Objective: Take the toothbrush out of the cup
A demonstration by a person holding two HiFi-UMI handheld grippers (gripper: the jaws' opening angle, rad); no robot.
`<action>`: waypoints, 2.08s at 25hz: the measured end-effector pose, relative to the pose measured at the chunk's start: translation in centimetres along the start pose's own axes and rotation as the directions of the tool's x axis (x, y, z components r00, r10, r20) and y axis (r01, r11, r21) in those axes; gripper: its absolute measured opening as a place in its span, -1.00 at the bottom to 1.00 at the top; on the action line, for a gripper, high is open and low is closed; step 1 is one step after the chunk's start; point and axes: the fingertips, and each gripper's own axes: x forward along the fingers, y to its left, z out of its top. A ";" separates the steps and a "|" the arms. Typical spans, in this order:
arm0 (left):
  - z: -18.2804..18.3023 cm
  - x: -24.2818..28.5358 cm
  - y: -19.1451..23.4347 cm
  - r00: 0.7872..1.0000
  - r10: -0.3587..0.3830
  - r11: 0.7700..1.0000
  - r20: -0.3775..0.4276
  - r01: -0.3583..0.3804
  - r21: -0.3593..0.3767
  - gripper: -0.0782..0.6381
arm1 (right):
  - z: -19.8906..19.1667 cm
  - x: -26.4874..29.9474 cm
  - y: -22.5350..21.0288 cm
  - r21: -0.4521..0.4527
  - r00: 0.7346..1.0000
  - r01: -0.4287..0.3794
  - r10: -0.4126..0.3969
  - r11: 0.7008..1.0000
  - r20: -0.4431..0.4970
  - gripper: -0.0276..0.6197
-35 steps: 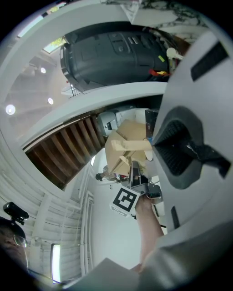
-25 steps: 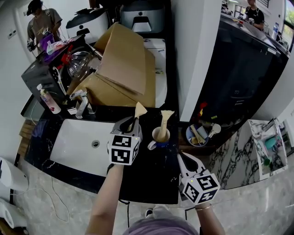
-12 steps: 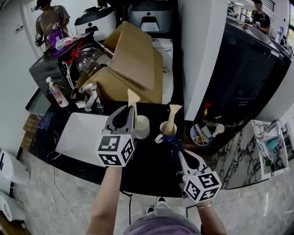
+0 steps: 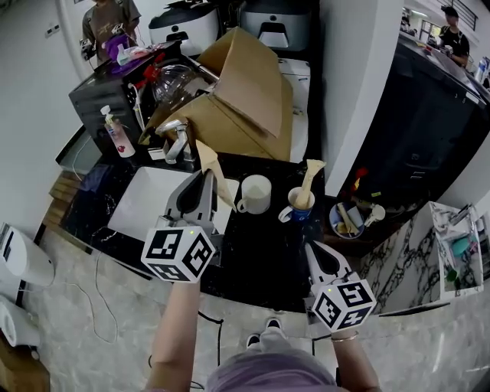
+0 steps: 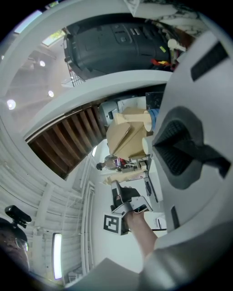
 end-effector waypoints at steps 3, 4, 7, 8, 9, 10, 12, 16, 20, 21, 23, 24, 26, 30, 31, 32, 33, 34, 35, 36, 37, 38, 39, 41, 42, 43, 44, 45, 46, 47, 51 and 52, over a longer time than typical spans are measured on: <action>-0.6 -2.1 1.1 1.000 0.020 1.000 -0.017 -0.020 -0.012 -0.75 | -0.2 -0.1 1.2 -0.008 1.000 -0.013 0.013 1.000 -0.005 -0.91; -0.9 -2.8 1.4 0.999 0.024 1.000 -0.025 -0.024 -0.014 -0.75 | -0.3 -0.2 1.5 -0.010 1.000 -0.015 0.015 1.000 -0.006 -0.91; -2.1 -4.2 1.9 0.998 0.024 1.000 -0.061 -0.024 -0.009 -0.75 | -0.5 -0.6 2.2 -0.011 1.000 -0.014 0.014 1.000 -0.008 -0.91; -2.5 -4.6 1.8 0.997 0.019 1.000 -0.075 -0.020 -0.005 -0.75 | -0.6 -0.7 2.4 -0.011 1.000 -0.011 0.011 1.000 -0.008 -0.91; -3.1 -4.9 1.8 0.996 0.015 1.000 -0.090 -0.015 0.001 -0.75 | -0.6 -0.9 2.5 -0.010 1.000 -0.007 0.007 1.000 -0.009 -0.91; -3.6 -5.1 1.6 0.994 0.013 1.000 -0.105 -0.011 0.011 -0.75 | -0.7 -1.1 2.6 -0.009 1.000 -0.003 0.003 1.000 -0.009 -0.91; -4.8 -5.5 1.3 0.990 0.010 0.999 -0.137 -0.005 0.040 -0.75 | -0.9 -1.7 2.6 -0.006 1.000 0.008 -0.008 1.000 -0.009 -0.91; -7.0 -5.7 -0.1 0.981 -0.018 0.995 -0.194 0.037 0.094 -0.75 | -1.5 -3.0 2.2 0.006 0.999 0.043 -0.043 0.999 -0.010 -0.91; -9.2 -5.4 -1.8 0.966 -0.065 0.985 -0.251 0.103 0.142 -0.75 | -2.1 -4.5 1.7 0.018 0.997 0.081 -0.081 0.997 -0.011 -0.91; -9.7 -5.3 -2.2 0.961 -0.077 0.981 -0.265 0.121 0.155 -0.75 | -2.2 -4.8 1.6 0.021 0.996 0.091 -0.091 0.996 -0.011 -0.91; -10.6 -5.1 -3.1 0.952 -0.097 0.970 -0.290 0.155 0.186 -0.75 | -2.4 -5.6 1.1 0.027 0.994 0.112 -0.111 0.993 -0.009 -0.91; -11.0 -4.9 -3.5 0.948 -0.106 0.964 -0.300 0.173 0.203 -0.75 | -2.4 -5.9 0.9 0.030 0.992 0.122 -0.122 0.992 -0.008 -0.91; -11.7 -4.5 -4.5 0.939 -0.128 0.950 -0.319 0.209 0.233 -0.75 | -2.5 -6.5 0.3 0.037 0.989 0.145 -0.145 0.989 -0.005 -0.91; -13.2 -3.7 -6.5 0.915 -0.171 0.912 -0.366 0.287 0.292 -0.75 | -2.8 -7.5 -0.7 0.052 0.983 0.184 -0.185 0.981 -0.003 -0.91; -13.6 -3.5 -7.2 0.906 -0.183 0.901 -0.381 0.310 0.305 -0.75 | -2.8 -7.7 -0.9 0.056 0.981 0.193 -0.193 0.980 -0.003 -0.91; -13.9 -3.4 -7.8 0.898 -0.195 0.889 -0.395 0.332 0.316 -0.75 | -2.9 -7.9 -1.2 0.061 0.979 0.202 -0.202 0.978 -0.003 -0.91; -14.3 -3.2 -8.4 0.890 -0.205 0.876 -0.408 0.352 0.328 -0.75 | -2.9 -8.2 -1.5 0.064 0.978 0.210 -0.210 0.976 -0.002 -0.91; -14.7 -3.1 -9.0 0.881 -0.214 0.864 -0.421 0.372 0.340 -0.75 | -2.9 -8.4 -1.8 0.068 0.976 0.217 -0.218 0.974 0.000 -0.91; -15.2 -2.9 -9.6 0.872 -0.224 0.851 -0.436 0.393 0.349 -0.75 | -2.9 -8.6 -2.1 0.072 0.974 0.224 -0.225 0.972 0.001 -0.91; -15.7 -2.9 -10.2 0.860 -0.235 0.838 -0.453 0.416 0.354 -0.75 | -2.9 -8.8 -2.4 0.075 0.973 0.230 -0.231 0.970 0.003 -0.91; -16.3 -2.9 -10.8 0.846 -0.247 0.824 -0.473 0.440 0.358 -0.75 | -3.0 -8.9 -2.6 0.078 0.972 0.235 -0.236 0.969 0.005 -0.91; -16.9 -2.9 -11.3 0.831 -0.255 0.809 -0.494 0.464 0.362 -0.75 | -3.0 -9.0 -2.8 0.080 0.971 0.239 -0.240 0.968 0.007 -0.91; -17.5 -2.9 -11.8 0.816 -0.260 0.792 -0.516 0.486 0.369 -0.75 | -3.0 -9.1 -2.9 0.082 0.970 0.242 -0.243 0.967 0.008 -0.91; -18.6 -2.8 -12.7 0.787 -0.265 0.762 -0.557 0.525 0.380 -0.75 | -3.0 -9.2 -3.1 0.084 0.969 0.244 -0.245 0.966 0.011 -0.91; -19.2 -2.7 -13.1 0.773 -0.267 0.749 -0.575 0.542 0.380 -0.75 | -2.9 -9.3 -3.1 0.084 0.969 0.244 -0.246 0.966 0.011 -0.91; -19.7 -2.6 -13.4 0.760 -0.269 0.740 -0.591 0.557 0.379 -0.75 | -2.9 -9.3 -3.2 0.084 0.969 0.245 -0.247 0.966 0.012 -0.91; -20.2 -2.5 -13.6 0.748 -0.270 0.731 -0.606 0.569 0.376 -0.75 | -2.8 -9.4 -3.4 0.084 0.969 0.246 -0.248 0.966 0.013 -0.91; -20.7 -2.4 -13.8 0.737 -0.270 0.724 -0.620 0.580 0.373 -0.75 | -2.8 -9.4 -3.5 0.084 0.969 0.247 -0.249 0.965 0.013 -0.91; -21.1 -2.3 -14.0 0.725 -0.268 0.717 -0.634 0.590 0.371 -0.75 | -2.8 -9.5 -3.6 0.084 0.968 0.248 -0.250 0.965 0.013 -0.91; -21.6 -2.3 -14.2 0.714 -0.266 0.710 -0.648 0.600 0.369 -0.75 | -2.8 -9.6 -3.7 0.083 0.968 0.249 -0.250 0.965 0.012 -0.91; -23.6 -2.1 -14.8 0.660 -0.253 0.674 -0.707 0.644 0.360 -0.75 | -2.9 -9.8 -4.1 0.086 0.967 0.253 -0.255 0.964 0.007 -0.91; -24.1 -2.1 -14.9 0.646 -0.248 0.665 -0.721 0.655 0.358 -0.75 | -3.0 -9.9 -4.3 0.088 0.967 0.255 -0.256 0.963 0.006 -0.91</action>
